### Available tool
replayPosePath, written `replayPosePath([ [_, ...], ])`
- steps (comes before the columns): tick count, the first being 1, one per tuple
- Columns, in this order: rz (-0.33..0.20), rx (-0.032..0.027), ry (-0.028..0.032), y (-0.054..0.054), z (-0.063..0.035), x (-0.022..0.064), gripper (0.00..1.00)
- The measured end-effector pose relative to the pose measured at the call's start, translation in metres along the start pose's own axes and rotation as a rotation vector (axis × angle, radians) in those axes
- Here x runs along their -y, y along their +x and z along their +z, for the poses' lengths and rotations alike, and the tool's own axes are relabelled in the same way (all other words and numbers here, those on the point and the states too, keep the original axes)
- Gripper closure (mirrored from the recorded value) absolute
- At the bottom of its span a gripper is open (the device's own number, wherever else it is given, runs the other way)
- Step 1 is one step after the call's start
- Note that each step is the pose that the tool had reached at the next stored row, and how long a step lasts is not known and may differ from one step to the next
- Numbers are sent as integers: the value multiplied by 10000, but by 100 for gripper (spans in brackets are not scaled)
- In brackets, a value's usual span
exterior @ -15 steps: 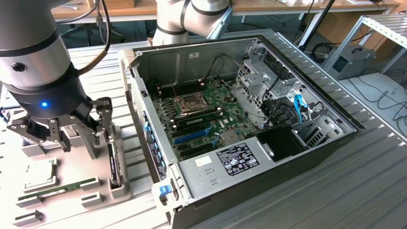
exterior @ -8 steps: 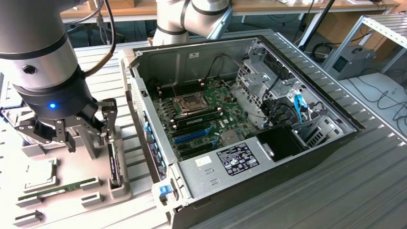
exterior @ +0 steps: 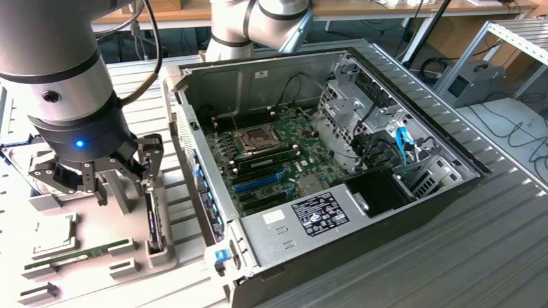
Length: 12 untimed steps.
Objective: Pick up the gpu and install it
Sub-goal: 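Pick up the gpu and move the gpu toward the slot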
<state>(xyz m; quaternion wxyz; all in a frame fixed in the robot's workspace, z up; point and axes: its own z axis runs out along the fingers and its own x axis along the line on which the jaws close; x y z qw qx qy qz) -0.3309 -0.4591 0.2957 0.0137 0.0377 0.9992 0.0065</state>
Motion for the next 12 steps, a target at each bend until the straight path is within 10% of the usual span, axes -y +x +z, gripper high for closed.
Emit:
replayPosePath([
  [12,-2,3,48,-43,39,-3,46],
])
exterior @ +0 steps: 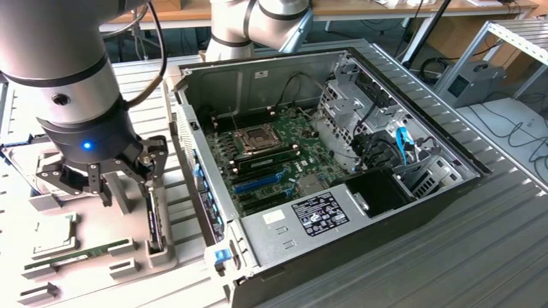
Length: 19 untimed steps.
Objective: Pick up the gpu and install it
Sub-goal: 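Pick up the gpu and move the gpu toward the slot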
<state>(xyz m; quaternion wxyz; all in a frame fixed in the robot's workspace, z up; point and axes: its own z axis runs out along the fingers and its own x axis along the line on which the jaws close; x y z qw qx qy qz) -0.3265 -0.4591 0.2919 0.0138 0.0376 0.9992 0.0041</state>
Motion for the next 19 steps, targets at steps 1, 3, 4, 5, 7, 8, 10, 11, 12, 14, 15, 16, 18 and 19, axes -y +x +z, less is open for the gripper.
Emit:
replayPosePath([
  [1,0,0,6,-2,3,0,46],
  [3,-1,-1,19,-4,9,0,46],
  [4,-1,0,22,-5,14,0,46],
  [5,0,1,24,-5,21,0,46],
  [7,-1,1,26,-6,29,0,46],
  [8,-1,1,28,-7,34,0,46],
  [10,0,2,31,-8,44,0,46],
  [11,-1,2,33,-9,48,0,46],
  [12,-1,2,35,-10,54,0,46],
  [14,-1,4,49,-13,83,0,46],
  [15,-1,3,52,-13,87,0,46],
  [16,-2,3,55,-13,92,0,46],
  [18,-2,4,58,-14,102,0,46],
  [19,-2,4,61,-15,110,0,46],
])
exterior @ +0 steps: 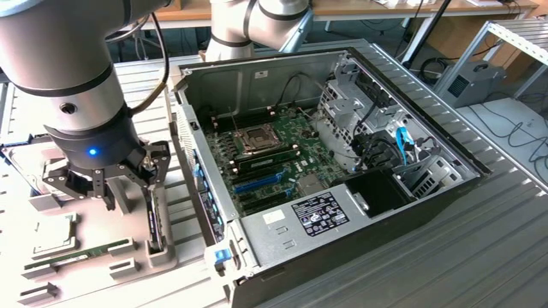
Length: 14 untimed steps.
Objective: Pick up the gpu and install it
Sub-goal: 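Pick up the gpu and move the gpu toward the slot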
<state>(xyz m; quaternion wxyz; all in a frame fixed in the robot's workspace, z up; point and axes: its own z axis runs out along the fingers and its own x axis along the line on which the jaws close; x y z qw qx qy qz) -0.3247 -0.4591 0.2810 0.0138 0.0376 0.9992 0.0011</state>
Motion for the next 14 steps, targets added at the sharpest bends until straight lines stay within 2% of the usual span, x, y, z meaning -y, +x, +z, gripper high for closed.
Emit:
replayPosePath([
  [6,-1,2,35,-8,38,-1,46],
  [10,-3,8,119,-77,104,-6,46],
  [14,-5,13,159,-131,138,-10,46],
])
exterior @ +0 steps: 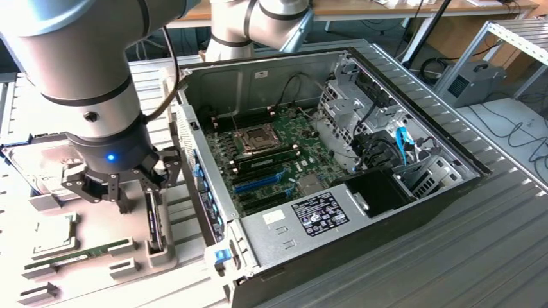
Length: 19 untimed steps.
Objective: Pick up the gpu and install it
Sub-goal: 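Pick up the gpu and move the gpu toward the slot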
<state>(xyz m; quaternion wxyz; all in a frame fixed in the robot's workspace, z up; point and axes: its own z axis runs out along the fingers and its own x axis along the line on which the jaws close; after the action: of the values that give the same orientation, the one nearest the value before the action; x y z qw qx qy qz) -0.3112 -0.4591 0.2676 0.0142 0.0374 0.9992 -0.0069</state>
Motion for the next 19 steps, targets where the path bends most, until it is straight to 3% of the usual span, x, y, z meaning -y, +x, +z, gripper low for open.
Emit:
replayPosePath([
  [19,-141,15,185,-56,180,-137,46],
])
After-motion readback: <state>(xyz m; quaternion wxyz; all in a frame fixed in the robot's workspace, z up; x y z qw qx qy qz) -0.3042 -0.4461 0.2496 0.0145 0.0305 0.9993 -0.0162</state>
